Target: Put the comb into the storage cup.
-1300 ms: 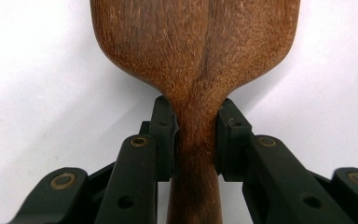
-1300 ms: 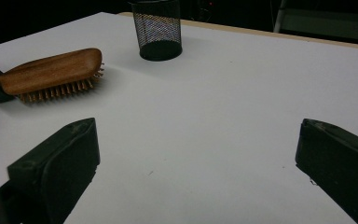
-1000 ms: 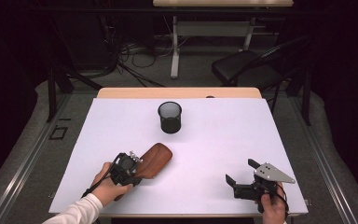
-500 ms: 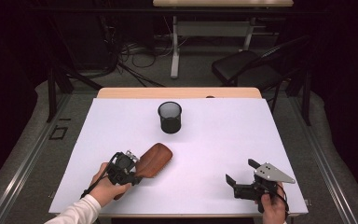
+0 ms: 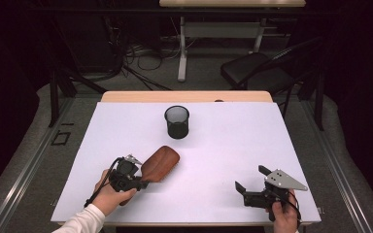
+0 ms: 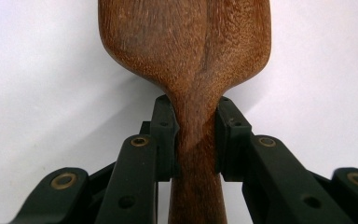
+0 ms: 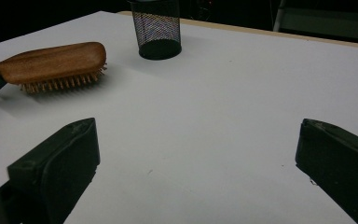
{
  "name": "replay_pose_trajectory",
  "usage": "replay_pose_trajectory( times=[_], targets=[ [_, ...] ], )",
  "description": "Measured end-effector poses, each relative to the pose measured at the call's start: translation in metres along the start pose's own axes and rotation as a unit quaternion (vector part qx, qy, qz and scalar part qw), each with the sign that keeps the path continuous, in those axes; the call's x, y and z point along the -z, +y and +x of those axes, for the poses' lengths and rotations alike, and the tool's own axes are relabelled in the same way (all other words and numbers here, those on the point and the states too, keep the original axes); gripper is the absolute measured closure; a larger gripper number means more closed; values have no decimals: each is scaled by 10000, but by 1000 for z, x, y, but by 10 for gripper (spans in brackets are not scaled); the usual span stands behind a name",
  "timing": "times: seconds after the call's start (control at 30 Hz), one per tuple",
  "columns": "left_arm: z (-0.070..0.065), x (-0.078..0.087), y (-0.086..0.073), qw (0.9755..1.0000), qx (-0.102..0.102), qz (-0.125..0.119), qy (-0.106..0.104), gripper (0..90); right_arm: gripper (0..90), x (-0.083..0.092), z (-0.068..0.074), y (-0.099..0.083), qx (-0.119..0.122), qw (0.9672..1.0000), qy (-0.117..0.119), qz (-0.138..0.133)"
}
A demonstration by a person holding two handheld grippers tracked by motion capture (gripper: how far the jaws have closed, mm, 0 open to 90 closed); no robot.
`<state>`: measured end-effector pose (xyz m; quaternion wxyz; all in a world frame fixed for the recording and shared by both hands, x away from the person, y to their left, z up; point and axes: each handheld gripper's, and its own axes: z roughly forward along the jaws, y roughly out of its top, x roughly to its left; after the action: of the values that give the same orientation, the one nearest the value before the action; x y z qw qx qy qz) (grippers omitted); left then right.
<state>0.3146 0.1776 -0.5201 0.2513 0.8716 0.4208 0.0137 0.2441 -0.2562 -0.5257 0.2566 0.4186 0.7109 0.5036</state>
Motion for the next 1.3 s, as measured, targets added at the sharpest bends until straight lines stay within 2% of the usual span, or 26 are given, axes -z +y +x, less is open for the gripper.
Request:
replay_pose_trajectory(
  times=[0.27,0.4,0.47,0.5,0.53,0.57,0.6,0.63,0.67,0.7,0.73,0.8,0.9,1.2,1.3],
  targets=[
    [5,5,0,9992,184,-295,-186,725,0,0,0,0,27,10000,10,20],
    [5,8,1,9983,241,-460,-269,725,0,0,0,0,40,10000,10,49],
    [6,12,3,9970,304,-639,-320,725,0,0,0,0,15,10000,7,33],
    [6,12,3,9970,304,-639,-320,725,0,0,0,0,15,10000,7,33],
    [6,15,5,9961,300,-774,-311,724,0,0,0,0,32,10000,3,30],
    [6,15,5,9961,300,-774,-311,724,0,0,0,0,32,10000,3,30],
    [7,20,7,9947,304,-928,-333,724,0,0,0,0,38,10000,7,50],
    [7,20,7,9947,304,-928,-333,724,0,0,0,0,38,10000,7,50],
    [7,23,9,9929,362,-1071,-382,724,0,0,0,0,16,10000,7,31],
    [7,23,9,9929,362,-1071,-382,724,0,0,0,0,16,10000,7,31],
    [8,25,11,9913,396,-1188,-397,724,0,0,0,0,18,10000,8,34],
    [9,27,12,9910,383,-1219,-392,724,0,0,0,0,18,10000,8,33],
    [9,29,14,9887,440,-1373,-417,724,0,0,0,0,17,10000,10,35],
    [5,34,20,9853,390,-1615,-404,723,0,0,0,0,21,10000,11,38],
    [3,38,23,9827,357,-1768,-428,723,0,0,0,0,22,10000,10,39]
  ],
)
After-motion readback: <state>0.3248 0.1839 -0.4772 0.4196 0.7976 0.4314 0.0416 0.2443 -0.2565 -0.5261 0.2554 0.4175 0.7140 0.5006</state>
